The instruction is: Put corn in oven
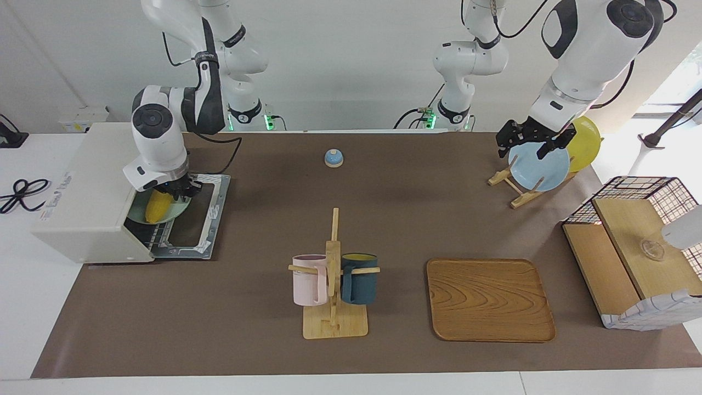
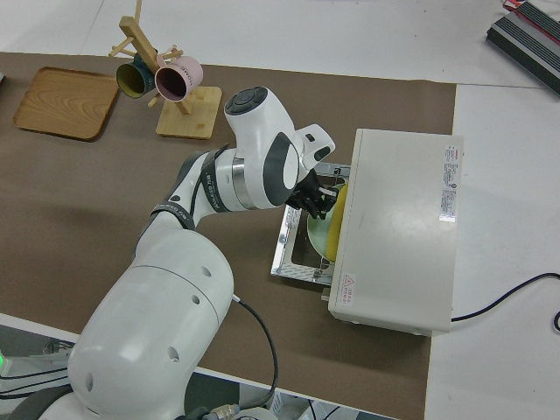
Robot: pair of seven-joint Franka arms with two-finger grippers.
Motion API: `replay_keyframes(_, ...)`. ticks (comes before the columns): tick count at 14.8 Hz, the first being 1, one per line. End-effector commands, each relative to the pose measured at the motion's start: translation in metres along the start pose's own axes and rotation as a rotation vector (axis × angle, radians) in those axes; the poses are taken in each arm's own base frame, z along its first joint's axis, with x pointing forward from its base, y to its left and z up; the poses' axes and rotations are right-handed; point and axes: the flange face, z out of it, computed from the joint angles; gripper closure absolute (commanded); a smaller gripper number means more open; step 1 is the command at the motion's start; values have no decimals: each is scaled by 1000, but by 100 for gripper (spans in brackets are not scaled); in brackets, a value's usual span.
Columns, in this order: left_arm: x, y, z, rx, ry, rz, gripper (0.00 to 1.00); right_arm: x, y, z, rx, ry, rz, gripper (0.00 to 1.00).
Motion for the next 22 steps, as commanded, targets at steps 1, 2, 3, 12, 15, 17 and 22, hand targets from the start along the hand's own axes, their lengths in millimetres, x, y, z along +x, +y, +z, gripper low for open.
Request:
replay_keyframes(1,-4,-2,-5,17,2,-1,0,0,3,-14,-10,10,-24,83)
replay_keyframes(2,-4,-2,-5,15,2,-1,0,3,1,-27,-14,3,-26,83)
replay_keyframes(3,-4,-2,-5,17,2,-1,0,7,-11,-36,-20,-4,-42,83)
replay_keyframes(12,-4,-2,-5,15,2,-1,0,9,-118,-39,94,76,20,100)
replay_keyframes(15,-4,-2,-5,17,2,-1,0,13,-133,-4,117,111,19,100)
replay_keyframes(17,-4,-2,-5,17,2,-1,0,18,-136,16,119,100,20,100)
replay_keyframes(22,-4,-2,-5,17,2,-1,0,21,-123,36,100,70,29,100)
